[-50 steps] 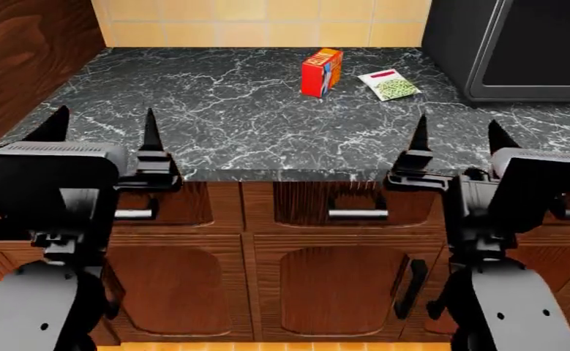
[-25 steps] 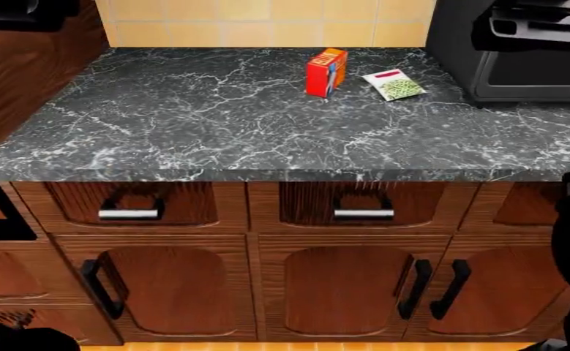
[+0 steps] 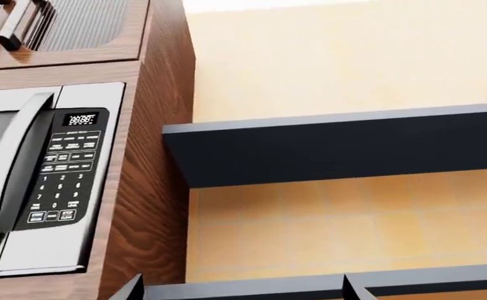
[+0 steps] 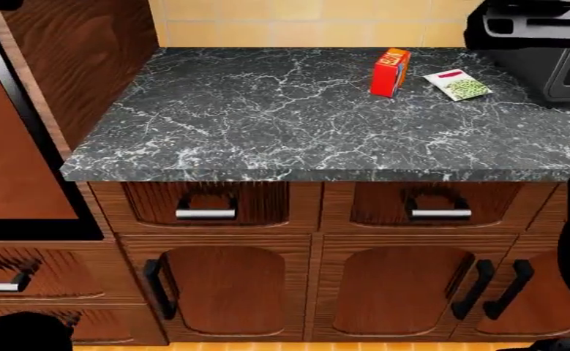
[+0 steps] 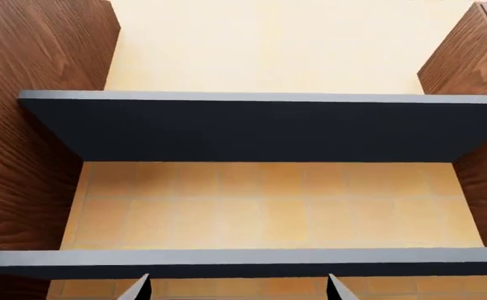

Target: Open the microwave door

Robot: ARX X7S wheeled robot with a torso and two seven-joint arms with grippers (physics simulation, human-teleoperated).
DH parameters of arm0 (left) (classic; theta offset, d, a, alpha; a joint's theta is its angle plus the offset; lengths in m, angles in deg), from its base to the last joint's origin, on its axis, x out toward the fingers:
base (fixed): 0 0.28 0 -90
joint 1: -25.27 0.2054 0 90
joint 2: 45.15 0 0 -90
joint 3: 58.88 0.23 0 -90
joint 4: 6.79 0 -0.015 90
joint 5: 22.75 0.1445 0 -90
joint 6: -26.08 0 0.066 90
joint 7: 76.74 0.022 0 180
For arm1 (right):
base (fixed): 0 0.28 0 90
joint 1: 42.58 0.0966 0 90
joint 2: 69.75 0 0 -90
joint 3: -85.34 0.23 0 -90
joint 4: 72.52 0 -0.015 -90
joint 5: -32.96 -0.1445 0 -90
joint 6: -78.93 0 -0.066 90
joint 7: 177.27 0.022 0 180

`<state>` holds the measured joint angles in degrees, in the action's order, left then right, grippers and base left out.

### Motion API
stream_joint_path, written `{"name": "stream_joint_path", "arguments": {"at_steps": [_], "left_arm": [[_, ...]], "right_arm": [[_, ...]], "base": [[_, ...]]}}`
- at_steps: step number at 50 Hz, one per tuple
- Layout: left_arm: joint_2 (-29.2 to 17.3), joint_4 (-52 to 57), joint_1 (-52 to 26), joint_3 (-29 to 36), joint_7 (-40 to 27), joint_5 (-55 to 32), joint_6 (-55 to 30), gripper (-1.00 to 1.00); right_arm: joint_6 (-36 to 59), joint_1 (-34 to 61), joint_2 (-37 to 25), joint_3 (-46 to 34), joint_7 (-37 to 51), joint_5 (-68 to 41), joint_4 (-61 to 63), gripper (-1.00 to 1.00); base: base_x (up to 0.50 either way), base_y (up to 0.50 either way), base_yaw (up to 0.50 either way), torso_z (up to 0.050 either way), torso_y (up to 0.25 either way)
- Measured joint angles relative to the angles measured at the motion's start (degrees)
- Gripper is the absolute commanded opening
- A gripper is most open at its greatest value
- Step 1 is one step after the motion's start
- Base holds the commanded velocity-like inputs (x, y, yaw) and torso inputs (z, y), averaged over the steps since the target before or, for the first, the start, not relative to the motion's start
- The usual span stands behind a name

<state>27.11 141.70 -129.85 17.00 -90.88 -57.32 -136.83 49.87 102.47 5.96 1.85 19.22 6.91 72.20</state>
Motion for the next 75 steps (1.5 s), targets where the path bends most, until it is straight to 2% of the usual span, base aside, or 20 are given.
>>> {"name": "stream_joint_path", "arguments": {"at_steps": [67, 75], "left_arm": [[-4.6, -1.6, 0.1, 0.7, -6.8, -7.3, 3.5, 1.00], [-5.1, -1.8, 0.4, 0.9, -7.3, -7.6, 4.0, 1.00]], "right_arm": [[-0.7, -0.6, -2.6, -0.7, 2.6, -4.0, 0.9, 1.00], [-0.9, -0.8, -2.5, -0.3, 3.3, -5.1, 0.8, 1.00]], "base": [[0.00, 0.50, 0.00, 0.000, 0.000], [0.02, 0.04, 0.00, 0.000, 0.000]]}}
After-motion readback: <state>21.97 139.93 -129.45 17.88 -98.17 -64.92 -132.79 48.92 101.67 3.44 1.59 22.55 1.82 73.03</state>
